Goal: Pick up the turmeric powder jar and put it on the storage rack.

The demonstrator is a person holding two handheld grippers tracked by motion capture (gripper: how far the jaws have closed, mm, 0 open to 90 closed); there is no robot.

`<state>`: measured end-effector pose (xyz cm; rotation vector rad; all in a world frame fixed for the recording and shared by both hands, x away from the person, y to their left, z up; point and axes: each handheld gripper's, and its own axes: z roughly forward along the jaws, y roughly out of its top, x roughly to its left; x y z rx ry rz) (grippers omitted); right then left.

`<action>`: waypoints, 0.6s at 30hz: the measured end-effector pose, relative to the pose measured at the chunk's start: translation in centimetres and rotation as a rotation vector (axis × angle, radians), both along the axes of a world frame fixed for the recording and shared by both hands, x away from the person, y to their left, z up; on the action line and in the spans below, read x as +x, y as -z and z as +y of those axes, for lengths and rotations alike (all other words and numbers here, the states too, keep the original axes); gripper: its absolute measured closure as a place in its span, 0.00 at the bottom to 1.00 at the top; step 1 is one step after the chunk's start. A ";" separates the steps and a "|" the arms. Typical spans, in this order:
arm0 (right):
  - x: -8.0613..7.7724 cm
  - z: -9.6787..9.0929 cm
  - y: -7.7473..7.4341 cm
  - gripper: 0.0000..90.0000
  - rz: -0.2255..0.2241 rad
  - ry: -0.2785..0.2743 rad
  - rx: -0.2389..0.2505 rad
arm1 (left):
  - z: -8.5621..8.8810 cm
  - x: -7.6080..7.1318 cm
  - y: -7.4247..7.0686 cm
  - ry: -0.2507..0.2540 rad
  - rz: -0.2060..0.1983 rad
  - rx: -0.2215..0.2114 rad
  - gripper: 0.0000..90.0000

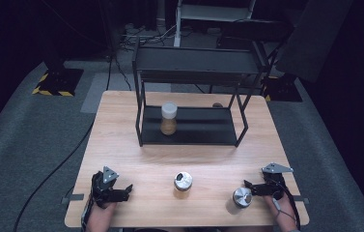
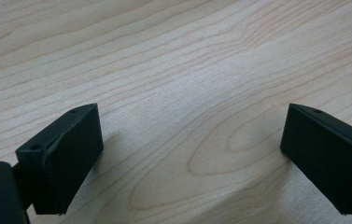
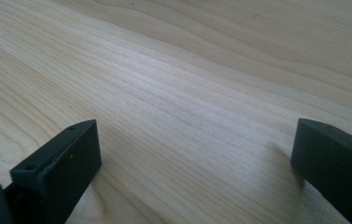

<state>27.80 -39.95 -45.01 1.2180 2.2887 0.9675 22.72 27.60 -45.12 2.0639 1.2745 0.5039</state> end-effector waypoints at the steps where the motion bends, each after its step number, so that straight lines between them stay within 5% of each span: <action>1: 0.0 0.0 0.0 0.01 0.001 0.000 -0.001 | 0.0 0.0 0.0 0.000 0.001 0.000 0.06; 8: 0.4 -0.6 -0.6 0.03 0.024 -0.004 0.025 | 0.0 0.0 0.0 0.000 0.001 0.000 0.06; 18: -0.7 -0.7 -2.9 0.05 -0.028 -0.018 0.051 | 0.0 0.2 0.0 -0.001 0.005 0.002 0.04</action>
